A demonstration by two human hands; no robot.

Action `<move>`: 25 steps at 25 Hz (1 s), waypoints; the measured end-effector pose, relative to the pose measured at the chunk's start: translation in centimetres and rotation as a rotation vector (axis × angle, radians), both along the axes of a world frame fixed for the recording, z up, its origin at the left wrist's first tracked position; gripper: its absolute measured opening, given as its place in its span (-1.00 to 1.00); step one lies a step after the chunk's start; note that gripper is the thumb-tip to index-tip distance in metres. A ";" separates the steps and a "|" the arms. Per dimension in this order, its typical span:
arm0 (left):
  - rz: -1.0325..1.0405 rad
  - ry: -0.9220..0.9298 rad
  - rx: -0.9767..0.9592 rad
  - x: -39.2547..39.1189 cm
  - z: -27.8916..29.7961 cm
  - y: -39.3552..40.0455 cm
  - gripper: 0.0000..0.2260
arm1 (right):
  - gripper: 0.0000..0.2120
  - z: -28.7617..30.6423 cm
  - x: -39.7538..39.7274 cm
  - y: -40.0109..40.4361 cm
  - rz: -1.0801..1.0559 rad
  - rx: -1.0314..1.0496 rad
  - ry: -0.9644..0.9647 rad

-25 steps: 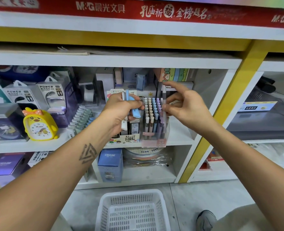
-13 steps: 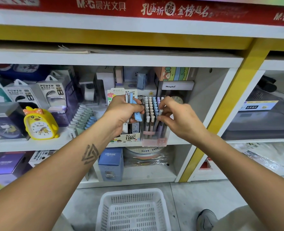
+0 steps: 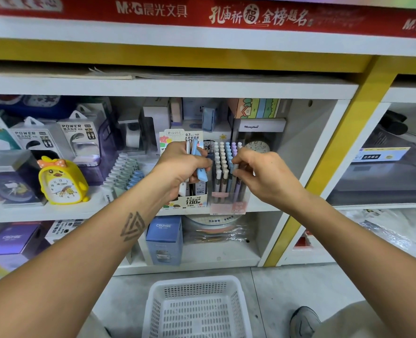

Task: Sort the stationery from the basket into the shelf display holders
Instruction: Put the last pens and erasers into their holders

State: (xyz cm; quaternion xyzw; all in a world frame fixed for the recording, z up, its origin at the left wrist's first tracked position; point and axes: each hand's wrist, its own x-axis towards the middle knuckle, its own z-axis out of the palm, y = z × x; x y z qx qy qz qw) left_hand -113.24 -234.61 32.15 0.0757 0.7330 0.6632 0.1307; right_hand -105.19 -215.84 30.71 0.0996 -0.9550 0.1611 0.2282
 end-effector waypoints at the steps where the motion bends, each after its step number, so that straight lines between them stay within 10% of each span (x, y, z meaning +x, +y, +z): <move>1: -0.002 -0.001 0.002 0.0 0.0 0.0 -0.85 | -0.84 0.0 0.0 0.0 -0.002 0.002 -0.001; 14: -0.014 -0.002 0.011 0.0 0.0 0.1 -0.83 | -0.89 -0.6 -0.1 -0.1 -0.030 0.181 -0.055; 17: -0.004 0.003 0.023 0.0 0.2 -0.1 -0.83 | -0.70 -0.6 -0.2 -0.4 -0.085 0.217 0.057; 21: 0.023 0.009 0.039 -0.6 0.5 -0.9 -0.85 | -0.07 -2.1 -0.6 -0.7 -0.161 0.084 -0.377; 25: 0.034 0.006 0.038 -1.0 0.6 -1.8 -0.84 | -0.01 -3.7 -1.3 -0.5 -0.116 0.127 -0.369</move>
